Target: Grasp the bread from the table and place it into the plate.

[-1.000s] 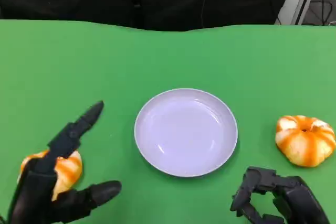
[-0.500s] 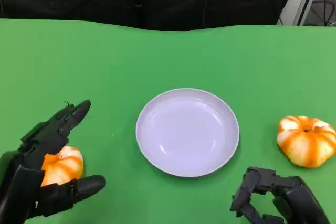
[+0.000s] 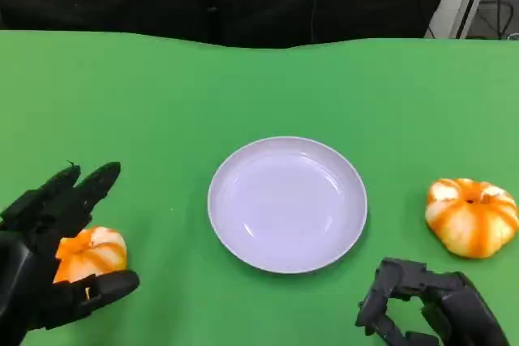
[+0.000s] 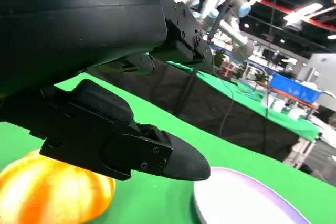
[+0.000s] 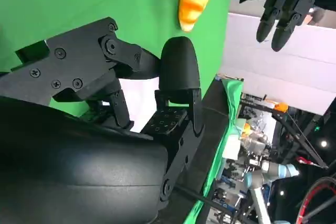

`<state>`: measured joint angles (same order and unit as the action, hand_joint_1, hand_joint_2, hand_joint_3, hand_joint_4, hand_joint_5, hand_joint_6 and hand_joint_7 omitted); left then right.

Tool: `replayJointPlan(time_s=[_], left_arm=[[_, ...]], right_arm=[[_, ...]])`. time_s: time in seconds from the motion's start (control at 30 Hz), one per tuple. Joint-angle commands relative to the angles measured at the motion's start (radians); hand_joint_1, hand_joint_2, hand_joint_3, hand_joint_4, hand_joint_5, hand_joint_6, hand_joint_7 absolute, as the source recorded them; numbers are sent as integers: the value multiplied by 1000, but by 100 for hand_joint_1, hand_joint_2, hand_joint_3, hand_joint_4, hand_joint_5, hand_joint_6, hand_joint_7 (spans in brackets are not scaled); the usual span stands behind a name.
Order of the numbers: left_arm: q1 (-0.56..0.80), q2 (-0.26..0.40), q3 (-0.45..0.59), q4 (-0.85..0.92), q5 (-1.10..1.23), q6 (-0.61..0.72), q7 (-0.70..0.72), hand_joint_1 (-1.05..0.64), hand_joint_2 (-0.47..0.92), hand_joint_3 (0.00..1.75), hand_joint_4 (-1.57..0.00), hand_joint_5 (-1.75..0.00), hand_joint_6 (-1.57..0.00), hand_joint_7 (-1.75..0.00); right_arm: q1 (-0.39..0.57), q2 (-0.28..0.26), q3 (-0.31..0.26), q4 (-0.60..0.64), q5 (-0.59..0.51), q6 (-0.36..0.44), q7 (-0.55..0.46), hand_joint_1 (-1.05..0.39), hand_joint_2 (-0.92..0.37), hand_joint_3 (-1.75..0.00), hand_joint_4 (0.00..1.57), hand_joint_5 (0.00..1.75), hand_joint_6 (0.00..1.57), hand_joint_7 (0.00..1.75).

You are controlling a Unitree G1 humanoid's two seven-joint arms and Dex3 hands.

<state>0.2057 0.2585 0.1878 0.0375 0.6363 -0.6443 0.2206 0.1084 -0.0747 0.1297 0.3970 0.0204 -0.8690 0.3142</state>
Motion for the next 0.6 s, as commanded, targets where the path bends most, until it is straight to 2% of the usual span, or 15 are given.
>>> replayJointPlan(time_s=[0.03,0.23,0.4,0.6], left_arm=[[14,33,-13,-2,1,21,32,-85,92,19,-40,-2,-42,-1],[19,51,-29,-6,4,39,53,-84,92,19,-41,-1,-42,-1],[36,75,-34,-33,88,151,63,-87,92,22,-46,-3,-44,-1],[28,97,-58,6,74,167,77,-86,92,20,-49,-3,-46,-1]], right_arm=[[-1,-8,-7,-1,15,-9,-1,-24,-67,-78,80,157,81,129],[1,-9,-7,-4,13,-6,-2,-25,-67,-80,81,157,81,129],[1,-9,-5,-5,14,-4,0,-26,-66,-81,80,157,81,130],[5,-8,-5,-11,13,-1,-2,-23,-66,-82,80,158,81,130]])
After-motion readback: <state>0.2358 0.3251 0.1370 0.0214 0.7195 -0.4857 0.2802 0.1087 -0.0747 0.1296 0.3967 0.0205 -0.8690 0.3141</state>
